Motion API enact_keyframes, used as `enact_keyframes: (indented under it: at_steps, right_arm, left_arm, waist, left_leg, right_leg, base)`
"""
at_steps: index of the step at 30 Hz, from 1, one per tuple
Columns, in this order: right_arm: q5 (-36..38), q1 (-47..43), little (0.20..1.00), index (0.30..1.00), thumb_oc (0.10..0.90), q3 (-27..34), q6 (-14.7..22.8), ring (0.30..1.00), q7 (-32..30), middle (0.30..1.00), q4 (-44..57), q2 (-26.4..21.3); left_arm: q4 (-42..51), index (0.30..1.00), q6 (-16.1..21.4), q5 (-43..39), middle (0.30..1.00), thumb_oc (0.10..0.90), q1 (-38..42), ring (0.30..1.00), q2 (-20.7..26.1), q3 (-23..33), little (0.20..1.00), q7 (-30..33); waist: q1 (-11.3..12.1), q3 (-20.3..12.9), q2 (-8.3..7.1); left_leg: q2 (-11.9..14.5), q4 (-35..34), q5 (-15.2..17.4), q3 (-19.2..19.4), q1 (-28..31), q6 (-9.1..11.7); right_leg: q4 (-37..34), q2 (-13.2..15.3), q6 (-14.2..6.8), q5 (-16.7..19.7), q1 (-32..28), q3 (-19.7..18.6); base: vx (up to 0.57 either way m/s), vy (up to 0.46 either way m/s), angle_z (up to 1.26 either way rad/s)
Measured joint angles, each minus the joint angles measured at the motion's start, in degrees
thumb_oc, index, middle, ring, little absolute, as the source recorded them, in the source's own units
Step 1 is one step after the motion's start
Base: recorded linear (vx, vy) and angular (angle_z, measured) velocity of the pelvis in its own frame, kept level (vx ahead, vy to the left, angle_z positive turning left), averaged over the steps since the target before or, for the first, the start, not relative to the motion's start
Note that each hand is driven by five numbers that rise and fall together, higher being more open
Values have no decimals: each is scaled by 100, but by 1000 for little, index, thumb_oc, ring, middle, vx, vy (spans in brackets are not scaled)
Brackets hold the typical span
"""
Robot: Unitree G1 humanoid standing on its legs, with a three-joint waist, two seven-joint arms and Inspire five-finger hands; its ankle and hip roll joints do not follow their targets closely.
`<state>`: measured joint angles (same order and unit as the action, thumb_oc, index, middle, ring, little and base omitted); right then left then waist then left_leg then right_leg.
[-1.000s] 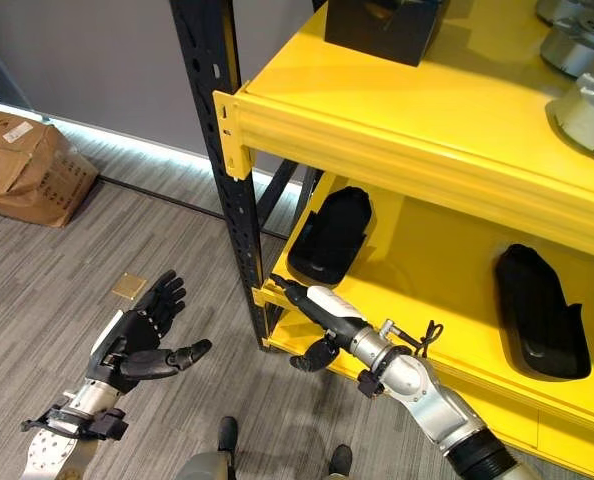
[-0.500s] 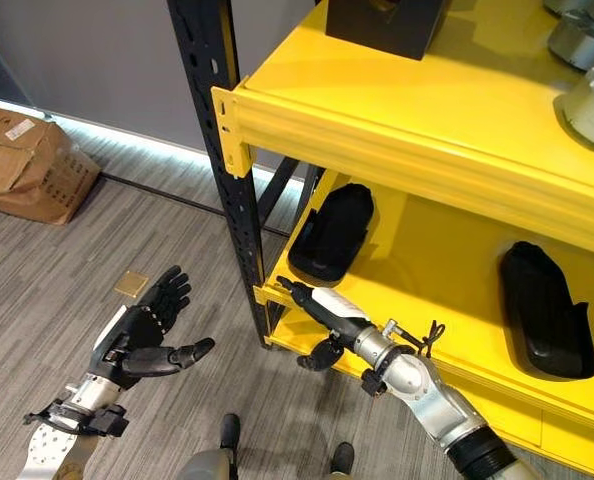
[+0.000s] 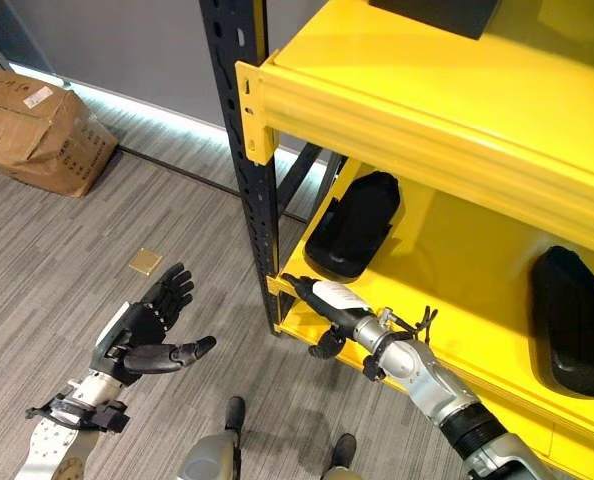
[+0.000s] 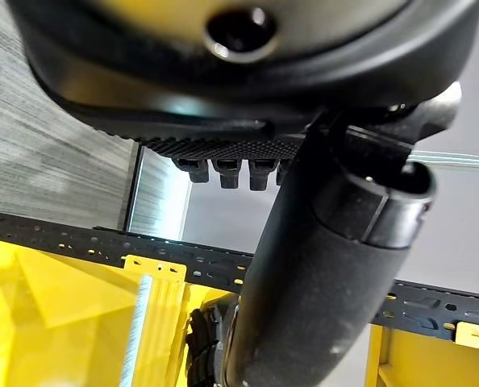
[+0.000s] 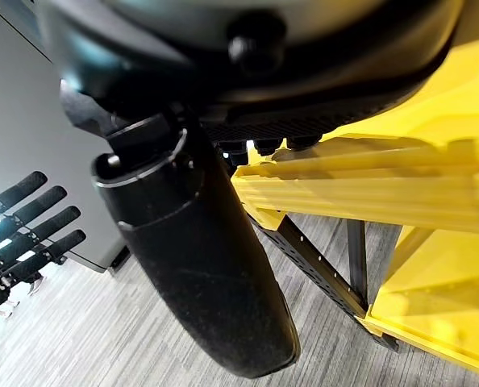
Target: Move parts from the plastic box to the shelf.
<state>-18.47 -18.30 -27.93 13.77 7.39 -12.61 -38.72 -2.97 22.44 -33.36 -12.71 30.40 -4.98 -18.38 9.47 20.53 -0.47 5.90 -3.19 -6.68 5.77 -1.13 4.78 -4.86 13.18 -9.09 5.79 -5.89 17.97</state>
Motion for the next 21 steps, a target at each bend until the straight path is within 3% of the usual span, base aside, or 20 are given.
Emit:
enact_keyframes:
  at_steps: [21]
  right_arm:
    - [-400, -334, 1000, 1000, 900, -2, -110, 1000, -508, 1000, -621, 68]
  left_arm:
    - [0, 1000, -126, -1, 1000, 900, 154, 1000, 19, 2, 1000, -108]
  waist:
    - [13, 155, 96]
  left_leg:
    - [3, 248, 42, -136, -175, -18]
  right_leg:
    - [248, 28, 44, -95, 88, 79]
  base:
    - [2, -2, 2]
